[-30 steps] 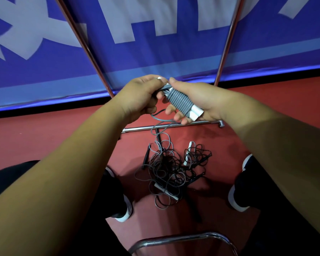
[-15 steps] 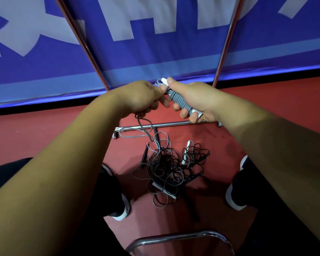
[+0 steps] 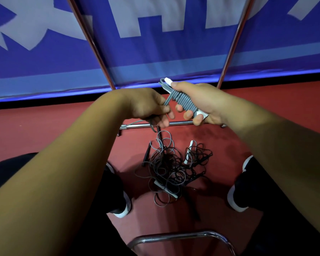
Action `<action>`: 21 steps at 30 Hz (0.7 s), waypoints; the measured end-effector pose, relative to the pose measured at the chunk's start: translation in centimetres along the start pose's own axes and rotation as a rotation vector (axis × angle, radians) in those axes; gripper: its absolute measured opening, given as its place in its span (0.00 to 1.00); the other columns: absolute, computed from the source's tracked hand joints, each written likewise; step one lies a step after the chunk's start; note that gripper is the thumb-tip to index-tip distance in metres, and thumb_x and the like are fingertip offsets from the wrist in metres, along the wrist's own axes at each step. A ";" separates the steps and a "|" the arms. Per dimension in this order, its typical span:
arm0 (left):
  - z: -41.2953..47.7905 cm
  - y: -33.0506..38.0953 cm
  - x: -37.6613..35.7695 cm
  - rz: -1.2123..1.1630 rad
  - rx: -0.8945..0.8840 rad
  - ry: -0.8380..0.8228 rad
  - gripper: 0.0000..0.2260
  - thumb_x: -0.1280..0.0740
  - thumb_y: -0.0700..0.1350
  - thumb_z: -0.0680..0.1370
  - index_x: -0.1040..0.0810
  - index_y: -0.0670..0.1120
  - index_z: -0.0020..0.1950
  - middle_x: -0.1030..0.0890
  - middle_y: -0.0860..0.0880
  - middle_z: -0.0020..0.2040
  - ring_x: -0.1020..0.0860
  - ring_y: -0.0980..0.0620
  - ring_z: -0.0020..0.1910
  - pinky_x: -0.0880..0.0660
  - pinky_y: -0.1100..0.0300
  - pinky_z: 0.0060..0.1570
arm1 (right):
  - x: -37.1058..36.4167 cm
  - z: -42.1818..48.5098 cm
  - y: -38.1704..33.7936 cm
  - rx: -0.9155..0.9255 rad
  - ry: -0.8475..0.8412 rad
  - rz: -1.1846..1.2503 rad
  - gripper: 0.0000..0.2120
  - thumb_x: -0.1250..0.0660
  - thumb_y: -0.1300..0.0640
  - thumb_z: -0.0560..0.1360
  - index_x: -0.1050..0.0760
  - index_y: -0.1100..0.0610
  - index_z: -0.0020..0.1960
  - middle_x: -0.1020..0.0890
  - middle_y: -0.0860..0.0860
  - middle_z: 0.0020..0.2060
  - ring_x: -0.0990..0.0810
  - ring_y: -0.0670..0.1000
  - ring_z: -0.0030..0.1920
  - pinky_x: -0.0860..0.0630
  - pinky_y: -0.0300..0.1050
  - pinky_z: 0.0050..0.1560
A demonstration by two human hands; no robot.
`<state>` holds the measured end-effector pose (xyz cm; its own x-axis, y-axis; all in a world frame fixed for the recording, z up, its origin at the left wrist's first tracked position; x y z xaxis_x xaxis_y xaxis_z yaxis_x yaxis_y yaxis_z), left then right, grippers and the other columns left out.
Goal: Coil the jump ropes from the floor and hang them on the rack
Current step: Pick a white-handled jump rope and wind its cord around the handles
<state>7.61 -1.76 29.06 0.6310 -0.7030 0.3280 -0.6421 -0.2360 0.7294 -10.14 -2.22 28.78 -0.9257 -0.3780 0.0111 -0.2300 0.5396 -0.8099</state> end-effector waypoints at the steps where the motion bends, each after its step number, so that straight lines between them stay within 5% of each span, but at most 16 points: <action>1: 0.3 -0.4 0.0 -0.008 0.013 -0.001 0.12 0.41 0.41 0.88 0.19 0.40 0.57 0.14 0.38 0.51 0.16 0.46 0.48 0.20 0.49 0.57 | -0.2 -0.1 0.0 0.007 -0.011 -0.004 0.25 0.30 0.35 0.79 0.19 0.56 0.61 0.20 0.53 0.40 0.30 0.49 0.28 0.39 0.36 0.29; 3: 0.8 -1.2 0.1 -0.024 0.040 0.013 0.11 0.40 0.42 0.87 0.18 0.40 0.56 0.13 0.38 0.54 0.15 0.47 0.51 0.20 0.51 0.59 | -0.5 -0.2 -0.1 0.015 -0.034 -0.011 0.24 0.31 0.37 0.80 0.19 0.57 0.60 0.20 0.54 0.40 0.30 0.50 0.28 0.39 0.36 0.29; 8: 0.8 -1.0 -0.2 -0.067 -0.019 0.107 0.06 0.36 0.38 0.85 0.19 0.42 0.53 0.14 0.49 0.41 0.18 0.56 0.39 0.22 0.64 0.36 | -0.9 -0.5 0.0 -0.046 -0.239 -0.043 0.22 0.36 0.37 0.82 0.23 0.57 0.54 0.21 0.53 0.37 0.33 0.48 0.25 0.40 0.34 0.23; 12: 0.3 -0.7 1.0 0.036 -0.157 0.219 0.13 0.32 0.30 0.75 0.17 0.48 0.41 0.17 0.51 0.36 0.23 0.53 0.34 0.25 0.57 0.40 | -1.3 -1.8 0.5 -0.172 -0.444 -0.093 0.22 0.40 0.37 0.83 0.22 0.57 0.53 0.21 0.52 0.37 0.34 0.45 0.22 0.42 0.32 0.22; 15: -0.2 0.0 1.2 0.008 -0.199 0.250 0.15 0.31 0.30 0.75 0.12 0.49 0.46 0.15 0.49 0.39 0.24 0.54 0.36 0.26 0.61 0.39 | -1.6 -2.4 0.9 -0.241 -0.560 -0.136 0.22 0.40 0.39 0.83 0.17 0.52 0.65 0.18 0.54 0.39 0.34 0.46 0.22 0.42 0.32 0.22; 21: -0.1 1.2 2.0 -0.022 -0.246 0.412 0.04 0.24 0.40 0.77 0.11 0.47 0.50 0.11 0.50 0.45 0.17 0.58 0.42 0.19 0.62 0.51 | -1.3 -1.6 1.7 -0.265 -0.463 -0.168 0.17 0.39 0.41 0.84 0.20 0.51 0.61 0.22 0.51 0.36 0.34 0.46 0.25 0.42 0.32 0.23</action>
<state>8.18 -3.37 30.68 0.7956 -0.3631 0.4850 -0.5357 -0.0475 0.8431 -9.79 0.38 28.36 -0.6549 -0.7341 -0.1796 -0.4863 0.5912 -0.6434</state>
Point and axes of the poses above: each hand's wrist, its own z-axis towards the middle knuckle, its own x-axis out of the back of the hand, y = z × x, the point moved 3 cm from there along z, towards the middle knuckle
